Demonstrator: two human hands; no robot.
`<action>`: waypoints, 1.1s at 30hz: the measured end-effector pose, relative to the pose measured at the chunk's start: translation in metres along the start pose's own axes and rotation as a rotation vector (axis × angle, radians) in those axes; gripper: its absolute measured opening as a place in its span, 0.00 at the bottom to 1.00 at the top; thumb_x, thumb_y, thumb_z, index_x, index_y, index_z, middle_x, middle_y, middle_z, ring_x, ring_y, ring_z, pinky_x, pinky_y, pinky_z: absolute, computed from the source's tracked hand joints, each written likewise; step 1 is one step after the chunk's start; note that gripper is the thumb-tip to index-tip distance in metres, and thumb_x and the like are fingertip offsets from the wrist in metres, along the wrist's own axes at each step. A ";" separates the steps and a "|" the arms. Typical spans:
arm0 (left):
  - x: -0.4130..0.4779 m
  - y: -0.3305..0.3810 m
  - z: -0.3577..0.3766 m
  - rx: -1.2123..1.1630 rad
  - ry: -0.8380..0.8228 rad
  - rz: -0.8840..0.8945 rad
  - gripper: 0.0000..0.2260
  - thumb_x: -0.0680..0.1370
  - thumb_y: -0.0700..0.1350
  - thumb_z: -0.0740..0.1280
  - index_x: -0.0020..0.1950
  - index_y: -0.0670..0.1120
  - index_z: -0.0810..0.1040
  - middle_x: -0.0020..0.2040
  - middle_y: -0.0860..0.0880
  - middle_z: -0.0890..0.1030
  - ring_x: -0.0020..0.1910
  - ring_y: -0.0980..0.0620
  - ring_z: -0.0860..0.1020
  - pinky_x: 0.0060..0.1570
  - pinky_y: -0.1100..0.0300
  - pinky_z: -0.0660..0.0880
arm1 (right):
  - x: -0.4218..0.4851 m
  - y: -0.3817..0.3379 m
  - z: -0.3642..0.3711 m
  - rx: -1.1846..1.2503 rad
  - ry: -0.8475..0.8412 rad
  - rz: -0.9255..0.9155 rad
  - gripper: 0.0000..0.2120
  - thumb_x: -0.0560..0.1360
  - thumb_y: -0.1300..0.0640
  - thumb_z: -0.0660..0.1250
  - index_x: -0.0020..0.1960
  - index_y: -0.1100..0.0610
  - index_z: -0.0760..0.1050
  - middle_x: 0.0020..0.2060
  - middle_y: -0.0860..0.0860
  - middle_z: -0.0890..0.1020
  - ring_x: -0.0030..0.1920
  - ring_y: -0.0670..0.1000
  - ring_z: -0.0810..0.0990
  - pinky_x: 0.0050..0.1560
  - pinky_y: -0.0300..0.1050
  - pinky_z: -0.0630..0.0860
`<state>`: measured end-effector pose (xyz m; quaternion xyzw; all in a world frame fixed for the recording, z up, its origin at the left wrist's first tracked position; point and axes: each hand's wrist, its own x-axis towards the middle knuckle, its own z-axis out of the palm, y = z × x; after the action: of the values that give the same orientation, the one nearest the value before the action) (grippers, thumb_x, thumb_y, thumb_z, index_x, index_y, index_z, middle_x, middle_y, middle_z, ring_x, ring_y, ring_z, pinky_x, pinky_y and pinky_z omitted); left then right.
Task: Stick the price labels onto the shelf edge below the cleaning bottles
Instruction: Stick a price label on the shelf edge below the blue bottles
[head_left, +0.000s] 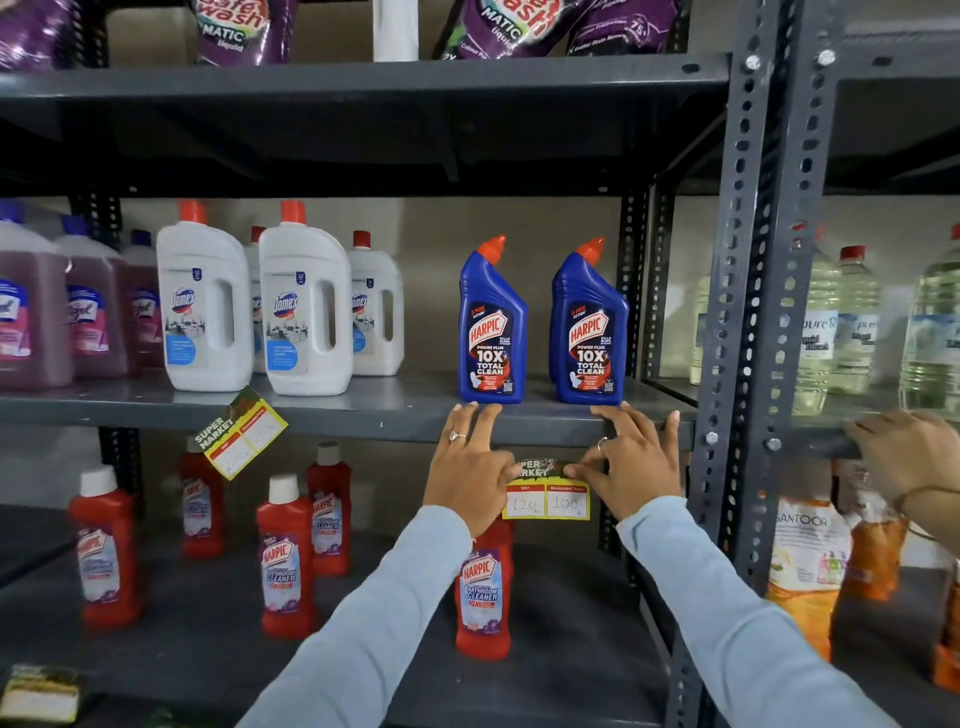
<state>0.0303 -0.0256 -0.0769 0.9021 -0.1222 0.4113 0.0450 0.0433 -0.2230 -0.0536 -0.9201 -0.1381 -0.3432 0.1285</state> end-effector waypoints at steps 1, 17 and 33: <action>0.003 -0.001 0.000 -0.017 0.024 -0.011 0.11 0.77 0.52 0.62 0.48 0.48 0.81 0.72 0.46 0.67 0.72 0.42 0.59 0.71 0.46 0.55 | 0.002 0.000 -0.002 0.013 0.014 0.007 0.12 0.69 0.40 0.68 0.44 0.46 0.83 0.67 0.43 0.71 0.71 0.51 0.62 0.74 0.65 0.41; 0.034 -0.012 -0.006 -0.195 0.102 -0.056 0.13 0.77 0.54 0.61 0.49 0.47 0.79 0.54 0.49 0.74 0.59 0.50 0.66 0.55 0.57 0.57 | 0.018 -0.004 -0.013 0.186 0.180 0.151 0.17 0.68 0.37 0.66 0.42 0.49 0.83 0.48 0.46 0.86 0.53 0.51 0.79 0.68 0.59 0.64; 0.041 -0.034 -0.001 -0.449 0.187 0.028 0.15 0.72 0.52 0.70 0.32 0.49 0.67 0.42 0.52 0.81 0.54 0.53 0.73 0.48 0.56 0.69 | 0.027 -0.006 -0.011 0.525 0.221 0.321 0.11 0.62 0.55 0.78 0.37 0.50 0.76 0.38 0.45 0.84 0.46 0.48 0.83 0.61 0.56 0.74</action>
<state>0.0636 -0.0004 -0.0448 0.8258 -0.2185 0.4561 0.2495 0.0540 -0.2168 -0.0271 -0.8228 -0.0601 -0.3689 0.4281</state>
